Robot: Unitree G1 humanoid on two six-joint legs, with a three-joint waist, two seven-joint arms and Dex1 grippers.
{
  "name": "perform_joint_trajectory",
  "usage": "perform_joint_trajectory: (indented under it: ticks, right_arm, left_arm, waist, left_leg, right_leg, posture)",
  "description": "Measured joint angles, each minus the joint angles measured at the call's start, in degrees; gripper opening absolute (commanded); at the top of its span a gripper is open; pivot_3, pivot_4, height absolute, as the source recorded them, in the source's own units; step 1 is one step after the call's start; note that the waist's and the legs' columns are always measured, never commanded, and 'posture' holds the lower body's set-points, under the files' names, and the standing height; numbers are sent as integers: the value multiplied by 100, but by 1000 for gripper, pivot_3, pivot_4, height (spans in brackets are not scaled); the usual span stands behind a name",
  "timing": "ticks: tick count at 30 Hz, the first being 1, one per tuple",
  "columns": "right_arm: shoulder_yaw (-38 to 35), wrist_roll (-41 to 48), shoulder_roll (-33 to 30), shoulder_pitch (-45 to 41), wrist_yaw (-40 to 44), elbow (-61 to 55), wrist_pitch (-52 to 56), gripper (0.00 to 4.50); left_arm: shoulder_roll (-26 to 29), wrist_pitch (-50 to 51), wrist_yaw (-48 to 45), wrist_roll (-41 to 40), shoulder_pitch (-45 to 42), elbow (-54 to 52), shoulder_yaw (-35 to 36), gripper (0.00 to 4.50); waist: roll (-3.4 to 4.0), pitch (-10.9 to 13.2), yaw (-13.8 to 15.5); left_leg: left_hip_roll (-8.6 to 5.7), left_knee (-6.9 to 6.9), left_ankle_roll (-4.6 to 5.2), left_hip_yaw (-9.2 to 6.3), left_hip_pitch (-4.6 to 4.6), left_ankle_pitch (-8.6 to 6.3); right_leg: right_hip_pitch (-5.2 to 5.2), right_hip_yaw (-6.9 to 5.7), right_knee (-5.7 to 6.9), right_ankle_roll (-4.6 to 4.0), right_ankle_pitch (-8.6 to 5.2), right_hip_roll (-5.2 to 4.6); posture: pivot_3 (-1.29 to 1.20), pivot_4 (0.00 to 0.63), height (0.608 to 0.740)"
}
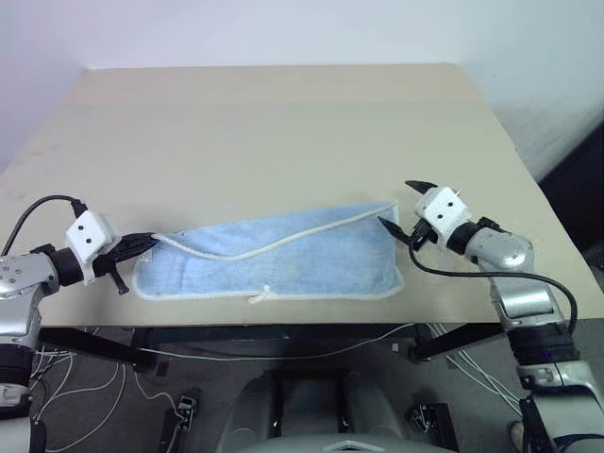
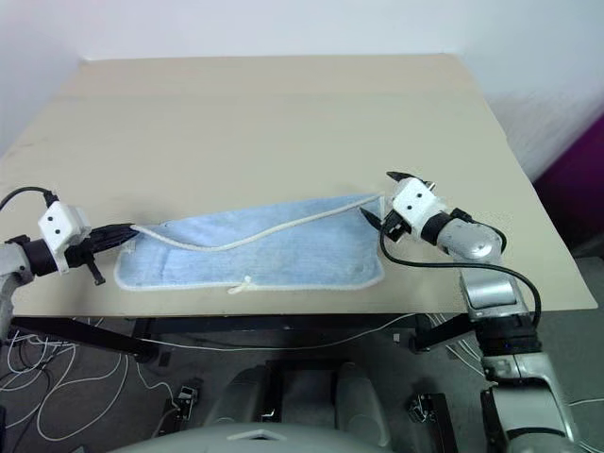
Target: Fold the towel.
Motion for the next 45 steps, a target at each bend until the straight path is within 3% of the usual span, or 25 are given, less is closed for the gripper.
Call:
perform_joint_trajectory:
  ticks: [10, 14, 25, 36, 45]
  right_arm:
    - [753, -1437, -238, -1263, -664, 2368, -1825, 4500]
    - [963, -1712, -239, -1453, -775, 2744, -2249, 3623]
    - [1075, -1833, -239, -1527, -757, 2915, -2558, 19]
    - [982, -1803, -361, -1484, -772, 2492, -2486, 19]
    - [585, -1483, -811, -2738, -707, 2859, -2394, 19]
  left_arm:
    - [-141, 320, 232, -19, 247, -533, 185, 17]
    - [-160, 404, 308, -19, 302, -690, 244, 0]
    - [-231, 573, 457, -22, 527, -965, 358, 0]
    - [-441, 864, 810, -41, 274, -934, 478, 0]
    - [-721, 1383, 1640, -255, -1711, -7, 715, 0]
  waist:
    - [1, 0, -8]
    - [0, 0, -7]
    - [1, 0, -5]
    - [-1, 1, 22]
    - [0, 2, -8]
  left_leg:
    - [0, -2, -1, 3, 0, 0]
    - [0, -2, -1, 3, 0, 0]
    - [0, -3, -1, 2, 0, 0]
    - [-1, 0, -1, -1, -1, 1]
    - [-1, 1, -3, 2, -1, 2]
  right_leg:
    - [-4, 4, 0, 0, 0, -1]
    - [-3, 5, 0, 0, 0, -2]
    - [-4, 5, -1, 0, 0, -2]
    - [-2, 2, 0, 0, 0, -3]
    - [-4, 3, 0, 0, 0, 0]
  posture:
    - [0, 150, 740]
    - [0, 150, 740]
    - [0, 150, 740]
    - [0, 150, 740]
    - [0, 150, 740]
